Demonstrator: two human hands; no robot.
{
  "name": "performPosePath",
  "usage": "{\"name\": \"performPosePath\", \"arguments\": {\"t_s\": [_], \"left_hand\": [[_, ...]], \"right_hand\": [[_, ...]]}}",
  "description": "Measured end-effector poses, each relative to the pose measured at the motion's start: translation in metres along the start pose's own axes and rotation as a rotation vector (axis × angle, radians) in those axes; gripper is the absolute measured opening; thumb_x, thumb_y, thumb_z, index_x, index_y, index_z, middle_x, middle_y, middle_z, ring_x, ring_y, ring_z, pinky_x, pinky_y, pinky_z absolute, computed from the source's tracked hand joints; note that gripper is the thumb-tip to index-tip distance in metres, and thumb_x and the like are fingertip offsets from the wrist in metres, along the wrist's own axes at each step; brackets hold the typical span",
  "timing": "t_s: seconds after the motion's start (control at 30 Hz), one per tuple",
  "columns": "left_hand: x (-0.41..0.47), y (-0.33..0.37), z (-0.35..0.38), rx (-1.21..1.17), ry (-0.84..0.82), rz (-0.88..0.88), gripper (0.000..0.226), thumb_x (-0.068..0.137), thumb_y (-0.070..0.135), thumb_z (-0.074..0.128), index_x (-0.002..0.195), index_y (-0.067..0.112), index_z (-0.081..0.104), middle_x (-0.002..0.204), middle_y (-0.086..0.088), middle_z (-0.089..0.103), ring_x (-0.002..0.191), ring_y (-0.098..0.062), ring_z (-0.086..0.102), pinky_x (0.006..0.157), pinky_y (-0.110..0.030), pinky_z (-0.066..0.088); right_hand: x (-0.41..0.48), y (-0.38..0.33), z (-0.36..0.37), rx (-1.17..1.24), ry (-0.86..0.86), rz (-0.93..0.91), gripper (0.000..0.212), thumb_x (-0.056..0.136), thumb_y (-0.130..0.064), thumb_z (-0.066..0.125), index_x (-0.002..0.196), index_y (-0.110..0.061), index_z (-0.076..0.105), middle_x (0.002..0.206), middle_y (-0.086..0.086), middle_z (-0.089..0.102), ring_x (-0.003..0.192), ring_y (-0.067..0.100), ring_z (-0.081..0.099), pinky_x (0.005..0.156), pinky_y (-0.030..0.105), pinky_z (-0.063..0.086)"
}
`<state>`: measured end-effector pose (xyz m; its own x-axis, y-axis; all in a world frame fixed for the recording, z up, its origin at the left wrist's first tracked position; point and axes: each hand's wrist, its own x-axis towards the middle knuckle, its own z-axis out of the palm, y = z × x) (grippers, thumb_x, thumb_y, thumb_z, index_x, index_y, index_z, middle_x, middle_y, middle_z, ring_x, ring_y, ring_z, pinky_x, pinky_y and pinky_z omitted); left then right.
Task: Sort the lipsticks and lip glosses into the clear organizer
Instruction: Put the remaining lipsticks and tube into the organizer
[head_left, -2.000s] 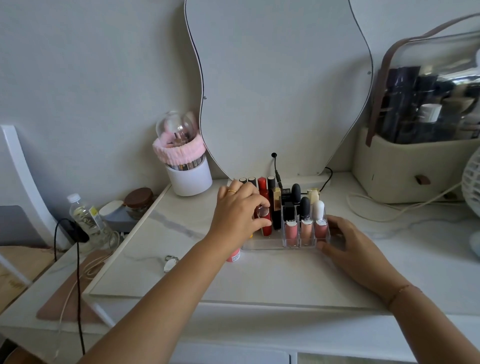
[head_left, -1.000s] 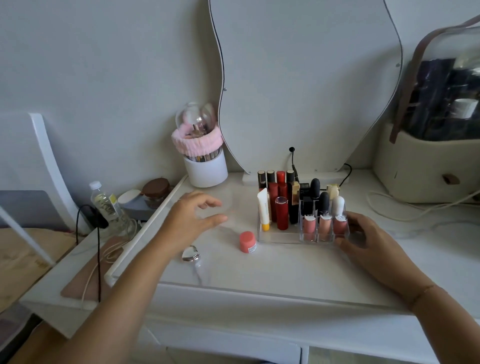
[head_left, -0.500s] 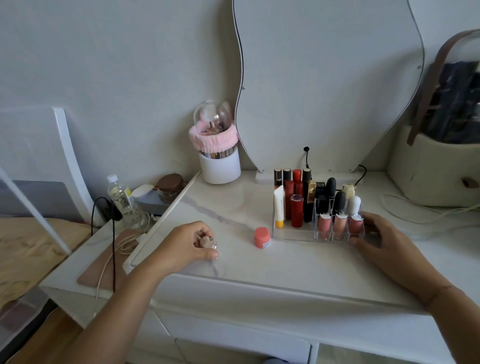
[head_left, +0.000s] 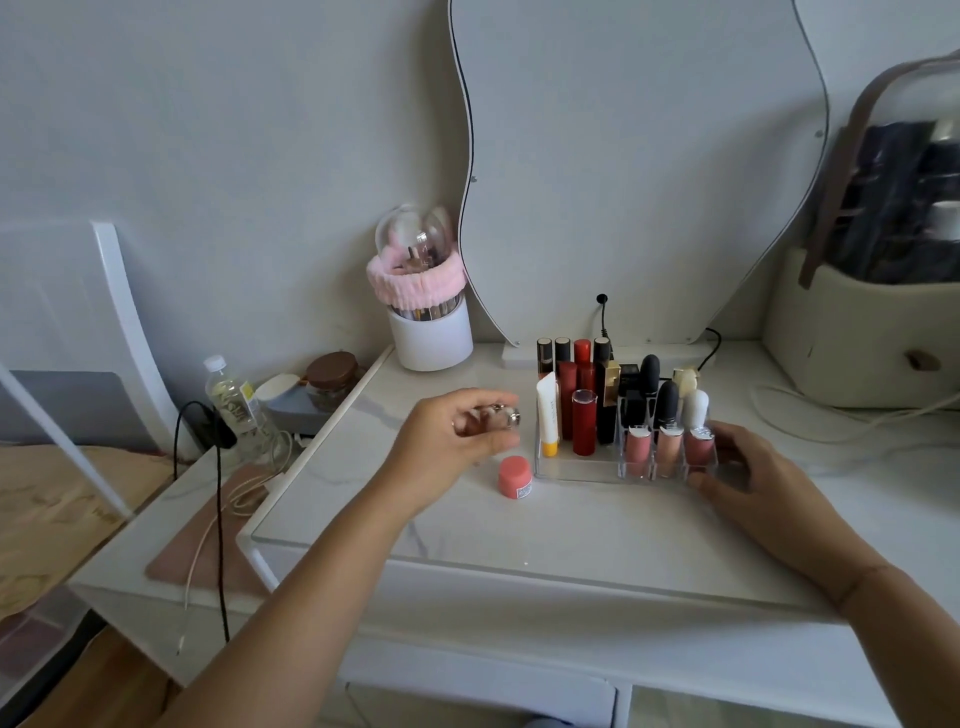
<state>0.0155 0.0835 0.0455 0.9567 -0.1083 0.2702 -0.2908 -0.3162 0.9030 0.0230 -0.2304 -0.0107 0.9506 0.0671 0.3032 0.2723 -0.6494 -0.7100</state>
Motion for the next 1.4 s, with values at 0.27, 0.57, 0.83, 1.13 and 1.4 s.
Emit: {"name": "performPosePath", "arguments": {"t_s": [0.27,0.57,0.83,1.13,1.4], "left_hand": [[0.008,0.005,0.045,0.018,0.073,0.041,0.026,0.079,0.014,0.072,0.098,0.032,0.069,0.080,0.000,0.071,0.069,-0.016,0.062,0.069,-0.031,0.052],[0.004,-0.014,0.074,0.141,0.310,0.116,0.019,0.072,0.019,0.078,0.088,0.021,0.069,0.080,0.003,0.071,0.073,-0.011,0.066,0.068,-0.028,0.053],[0.001,-0.027,0.079,0.469,0.335,0.250,0.021,0.071,0.006,0.076,0.090,0.014,0.070,0.083,0.002,0.066,0.078,-0.015,0.059,0.063,-0.032,0.053],[0.004,-0.030,0.077,0.442,0.289,0.212,0.014,0.073,0.006,0.075,0.084,0.014,0.071,0.079,0.005,0.060,0.073,-0.011,0.056,0.063,-0.018,0.044],[-0.004,-0.033,0.049,0.404,0.280,0.095,0.032,0.066,0.021,0.082,0.095,0.020,0.069,0.092,0.006,0.062,0.085,-0.013,0.055,0.072,-0.026,0.046]], "right_hand": [[0.001,0.002,0.000,-0.010,0.003,-0.009,0.049,0.078,-0.024,0.070,0.124,-0.025,0.051,0.114,-0.004,0.059,0.102,0.011,0.058,0.085,0.024,0.041],[0.002,0.005,0.001,-0.002,0.000,-0.010,0.049,0.078,-0.025,0.069,0.124,-0.026,0.051,0.115,-0.005,0.059,0.104,0.011,0.057,0.091,0.029,0.045],[0.002,0.006,0.001,0.005,0.007,-0.007,0.048,0.078,-0.025,0.068,0.123,-0.027,0.051,0.114,-0.006,0.059,0.104,0.010,0.057,0.088,0.025,0.042],[0.002,0.004,0.001,-0.006,0.001,-0.005,0.048,0.079,-0.024,0.068,0.124,-0.026,0.051,0.117,-0.005,0.058,0.104,0.011,0.056,0.087,0.024,0.040],[0.002,0.005,0.001,-0.007,0.001,-0.007,0.049,0.079,-0.025,0.068,0.125,-0.026,0.051,0.116,-0.005,0.058,0.104,0.011,0.056,0.088,0.024,0.041]]}}
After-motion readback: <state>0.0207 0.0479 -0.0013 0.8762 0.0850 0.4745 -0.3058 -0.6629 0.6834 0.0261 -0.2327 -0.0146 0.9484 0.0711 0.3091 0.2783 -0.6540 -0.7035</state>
